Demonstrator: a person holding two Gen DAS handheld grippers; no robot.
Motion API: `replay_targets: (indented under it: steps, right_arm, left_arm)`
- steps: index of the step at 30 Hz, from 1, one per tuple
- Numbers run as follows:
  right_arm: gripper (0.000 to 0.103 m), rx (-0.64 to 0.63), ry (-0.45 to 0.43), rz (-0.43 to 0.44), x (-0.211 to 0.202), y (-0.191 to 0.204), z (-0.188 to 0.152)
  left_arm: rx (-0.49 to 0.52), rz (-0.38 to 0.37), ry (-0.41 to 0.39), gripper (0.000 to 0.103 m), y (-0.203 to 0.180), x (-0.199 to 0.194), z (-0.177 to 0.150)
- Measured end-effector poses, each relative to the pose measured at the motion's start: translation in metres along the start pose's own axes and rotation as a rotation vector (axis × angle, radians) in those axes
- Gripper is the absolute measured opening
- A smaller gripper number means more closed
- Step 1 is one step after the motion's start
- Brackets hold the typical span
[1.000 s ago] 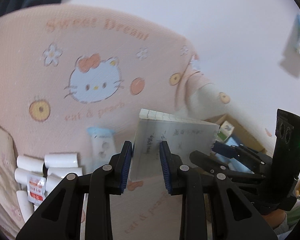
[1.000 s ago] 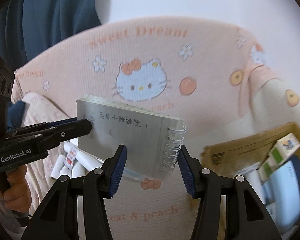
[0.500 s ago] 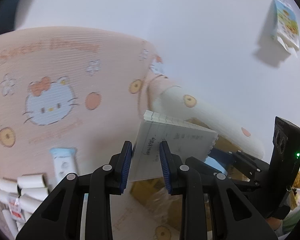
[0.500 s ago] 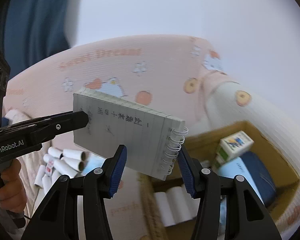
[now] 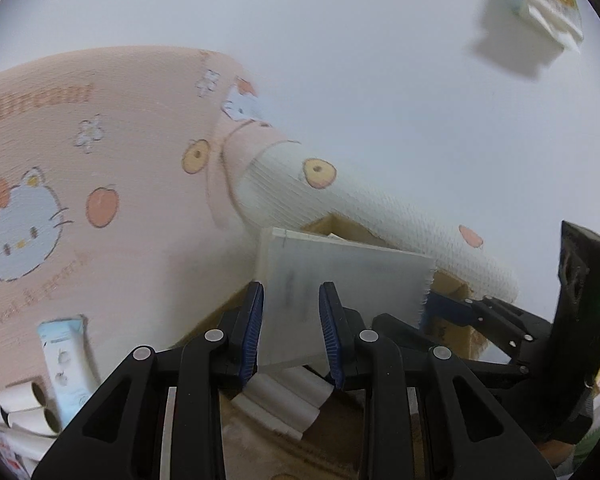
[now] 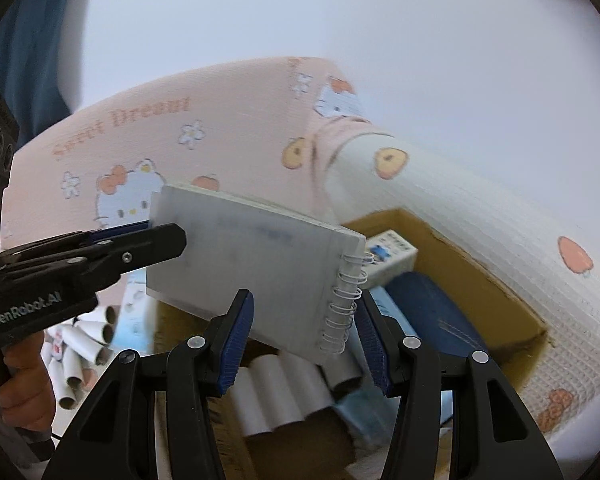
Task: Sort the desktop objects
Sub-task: 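Carry the held notebook with both grippers over the cardboard box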
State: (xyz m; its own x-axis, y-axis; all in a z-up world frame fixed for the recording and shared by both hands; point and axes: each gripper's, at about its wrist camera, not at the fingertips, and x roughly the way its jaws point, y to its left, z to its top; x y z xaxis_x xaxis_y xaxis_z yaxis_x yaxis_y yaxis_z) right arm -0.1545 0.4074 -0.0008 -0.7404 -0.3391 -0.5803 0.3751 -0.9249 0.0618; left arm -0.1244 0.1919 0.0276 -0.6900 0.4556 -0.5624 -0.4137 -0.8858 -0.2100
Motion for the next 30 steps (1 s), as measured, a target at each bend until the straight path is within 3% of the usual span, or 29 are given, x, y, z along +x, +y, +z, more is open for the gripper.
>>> replay_targets:
  steps: [19,23,30]
  right_arm:
    - [0.049,0.113,0.084,-0.185,0.01,-0.082,-0.004]
    - [0.049,0.118,0.126,-0.239,0.018,-0.095,-0.004]
    - [0.049,0.183,0.187,-0.212,0.024,-0.112,-0.005]
  left_arm:
    - [0.093,-0.154,0.131,0.028,-0.055,0.084,0.025]
    - [0.096,-0.18,0.205,0.023,-0.061,0.108,0.029]
    - [0.069,-0.205,0.255,0.02,-0.061,0.126,0.035]
